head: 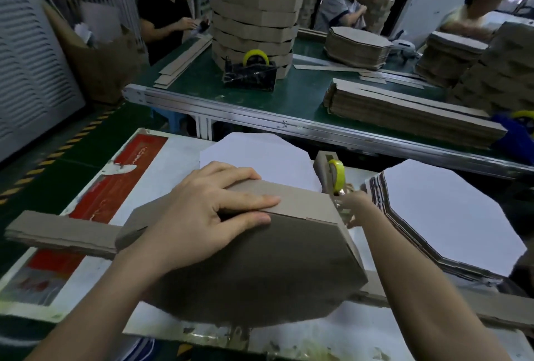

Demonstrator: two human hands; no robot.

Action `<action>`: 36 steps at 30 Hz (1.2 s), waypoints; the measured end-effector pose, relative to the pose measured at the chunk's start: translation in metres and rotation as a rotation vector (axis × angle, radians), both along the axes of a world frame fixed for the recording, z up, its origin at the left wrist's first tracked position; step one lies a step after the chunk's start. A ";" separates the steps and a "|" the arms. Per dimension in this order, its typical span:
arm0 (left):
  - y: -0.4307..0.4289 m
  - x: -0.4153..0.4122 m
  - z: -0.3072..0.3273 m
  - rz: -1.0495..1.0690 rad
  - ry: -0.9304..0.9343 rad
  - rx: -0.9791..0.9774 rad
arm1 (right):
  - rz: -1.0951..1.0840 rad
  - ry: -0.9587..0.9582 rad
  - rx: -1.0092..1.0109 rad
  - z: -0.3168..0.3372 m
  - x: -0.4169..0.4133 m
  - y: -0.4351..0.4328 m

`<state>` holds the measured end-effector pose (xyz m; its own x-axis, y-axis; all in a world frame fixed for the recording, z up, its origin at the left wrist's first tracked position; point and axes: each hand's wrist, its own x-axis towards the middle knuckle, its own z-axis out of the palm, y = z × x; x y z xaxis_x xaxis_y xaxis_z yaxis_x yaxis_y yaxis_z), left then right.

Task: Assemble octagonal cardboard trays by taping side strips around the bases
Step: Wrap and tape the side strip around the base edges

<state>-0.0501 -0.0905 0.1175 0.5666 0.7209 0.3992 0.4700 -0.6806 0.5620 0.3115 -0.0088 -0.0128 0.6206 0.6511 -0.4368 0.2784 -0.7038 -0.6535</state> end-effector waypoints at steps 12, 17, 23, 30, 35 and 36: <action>0.013 0.020 -0.001 0.050 -0.001 0.008 | -0.086 0.170 -0.018 -0.019 0.031 0.038; 0.011 0.023 0.000 0.070 -0.006 0.014 | -0.245 0.276 0.170 -0.027 0.034 0.022; 0.011 0.020 0.001 0.082 -0.001 -0.007 | -0.374 0.306 0.310 -0.062 0.035 -0.013; 0.012 0.015 -0.001 0.081 -0.014 -0.006 | -0.354 0.256 0.360 -0.088 0.035 -0.040; 0.013 0.010 -0.005 0.086 -0.043 -0.022 | -0.352 0.236 0.347 -0.086 0.039 -0.041; 0.014 0.008 -0.006 0.088 -0.042 -0.021 | -0.370 0.225 0.342 -0.087 0.040 -0.044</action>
